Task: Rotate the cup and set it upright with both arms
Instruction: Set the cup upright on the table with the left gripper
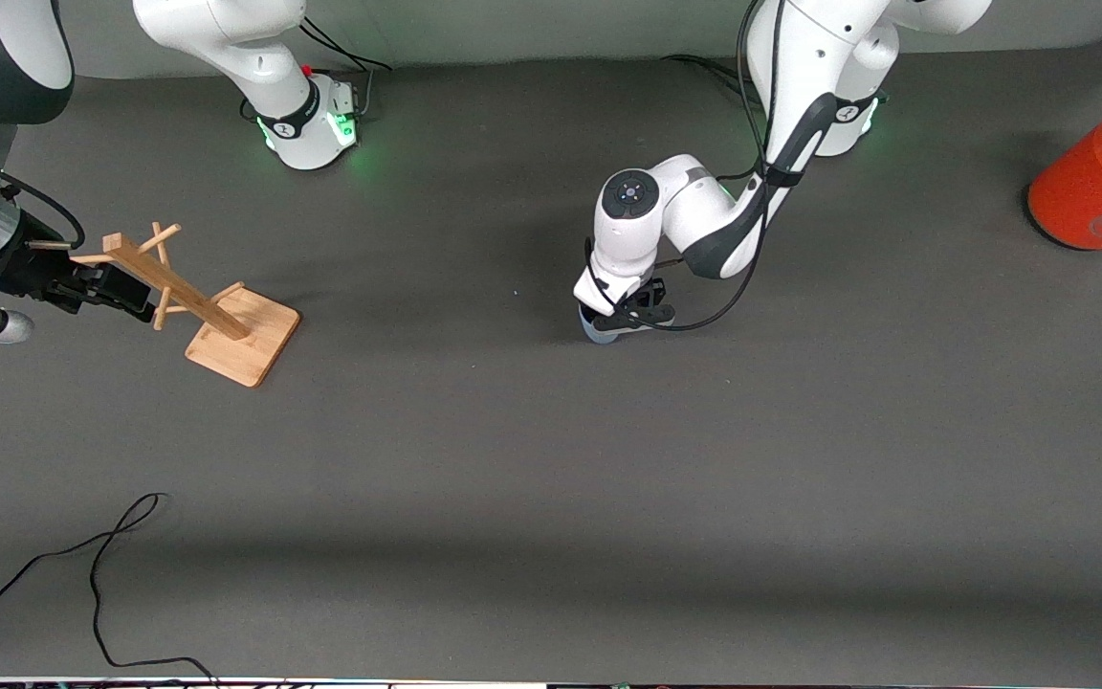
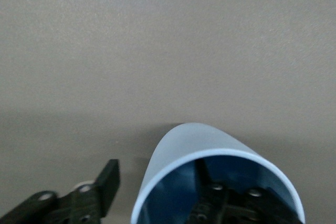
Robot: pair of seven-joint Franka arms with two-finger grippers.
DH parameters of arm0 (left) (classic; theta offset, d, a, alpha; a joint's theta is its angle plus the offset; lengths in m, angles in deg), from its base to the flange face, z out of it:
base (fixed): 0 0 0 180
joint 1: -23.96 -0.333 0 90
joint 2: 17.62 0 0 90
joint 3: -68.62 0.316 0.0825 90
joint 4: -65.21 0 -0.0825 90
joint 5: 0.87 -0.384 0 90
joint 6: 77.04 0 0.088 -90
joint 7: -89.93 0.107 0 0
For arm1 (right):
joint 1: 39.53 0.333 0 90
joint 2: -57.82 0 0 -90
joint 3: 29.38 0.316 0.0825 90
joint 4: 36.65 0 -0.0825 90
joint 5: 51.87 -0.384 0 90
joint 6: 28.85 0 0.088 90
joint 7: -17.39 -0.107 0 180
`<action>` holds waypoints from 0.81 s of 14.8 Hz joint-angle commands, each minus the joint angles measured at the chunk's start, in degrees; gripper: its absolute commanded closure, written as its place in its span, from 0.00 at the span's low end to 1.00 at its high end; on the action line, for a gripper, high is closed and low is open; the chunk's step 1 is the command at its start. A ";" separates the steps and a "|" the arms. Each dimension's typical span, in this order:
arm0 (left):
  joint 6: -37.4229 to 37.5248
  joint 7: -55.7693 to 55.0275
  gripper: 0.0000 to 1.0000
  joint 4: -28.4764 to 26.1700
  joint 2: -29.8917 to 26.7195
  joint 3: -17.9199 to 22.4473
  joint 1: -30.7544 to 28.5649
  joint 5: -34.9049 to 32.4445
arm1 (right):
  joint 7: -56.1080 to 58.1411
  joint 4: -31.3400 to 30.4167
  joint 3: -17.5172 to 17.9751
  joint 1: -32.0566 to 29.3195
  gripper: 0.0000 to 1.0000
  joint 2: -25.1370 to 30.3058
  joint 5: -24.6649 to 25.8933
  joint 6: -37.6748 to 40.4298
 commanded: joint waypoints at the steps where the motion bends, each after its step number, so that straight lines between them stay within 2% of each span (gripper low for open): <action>1: 4.57 1.40 0.00 1.33 -2.38 -1.21 -0.53 2.98 | 0.91 -0.42 -0.02 0.28 0.00 0.80 0.65 -0.78; 3: 10.72 3.67 0.00 3.87 -4.31 -1.48 -0.97 6.66 | 1.00 -0.42 -0.02 0.36 0.00 0.80 0.64 -0.78; 7: 25.91 16.93 0.00 11.25 -9.84 -1.31 -4.73 19.32 | 4.34 -0.33 -0.11 0.19 0.00 0.89 0.64 -0.69; 9: 34.09 19.32 0.00 15.64 -12.83 -1.31 -7.46 22.14 | 4.34 -0.33 -0.11 0.19 0.00 0.80 0.56 -0.69; 12: 43.95 20.64 0.00 21.10 -17.31 -0.96 -10.80 22.50 | 4.17 0.81 0.06 0.28 0.00 -0.07 -0.32 -0.61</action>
